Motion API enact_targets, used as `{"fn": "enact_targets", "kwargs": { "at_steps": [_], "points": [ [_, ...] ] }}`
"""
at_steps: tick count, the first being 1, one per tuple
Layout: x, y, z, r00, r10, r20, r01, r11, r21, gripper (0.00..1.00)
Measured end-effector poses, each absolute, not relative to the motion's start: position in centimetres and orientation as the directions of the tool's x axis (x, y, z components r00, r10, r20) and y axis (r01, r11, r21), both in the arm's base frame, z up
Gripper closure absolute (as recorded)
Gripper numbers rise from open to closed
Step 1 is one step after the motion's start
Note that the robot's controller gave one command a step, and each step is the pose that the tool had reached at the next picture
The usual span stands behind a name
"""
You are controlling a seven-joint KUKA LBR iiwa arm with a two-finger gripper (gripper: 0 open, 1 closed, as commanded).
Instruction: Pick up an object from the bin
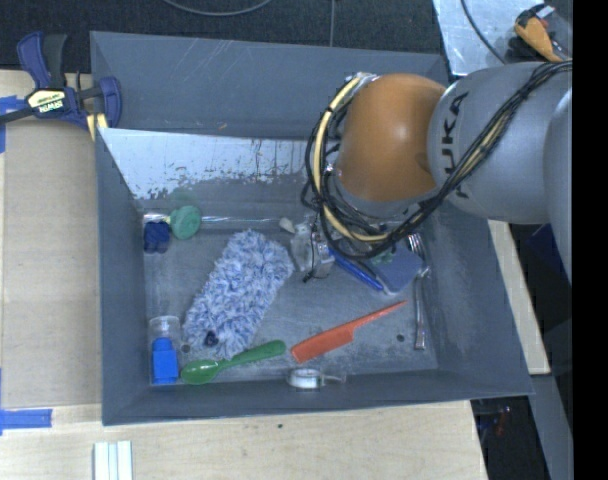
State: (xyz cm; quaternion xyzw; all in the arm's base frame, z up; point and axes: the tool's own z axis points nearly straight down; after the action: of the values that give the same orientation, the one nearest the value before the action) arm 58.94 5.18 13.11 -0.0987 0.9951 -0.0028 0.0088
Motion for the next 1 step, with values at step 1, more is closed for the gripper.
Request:
{"fn": "enact_targets", "kwargs": {
  "at_steps": [1],
  "points": [
    [58.90,9.50,11.96,-0.972,-0.234,-0.018,-0.234,0.972,-0.006,0.00]
  ]
}}
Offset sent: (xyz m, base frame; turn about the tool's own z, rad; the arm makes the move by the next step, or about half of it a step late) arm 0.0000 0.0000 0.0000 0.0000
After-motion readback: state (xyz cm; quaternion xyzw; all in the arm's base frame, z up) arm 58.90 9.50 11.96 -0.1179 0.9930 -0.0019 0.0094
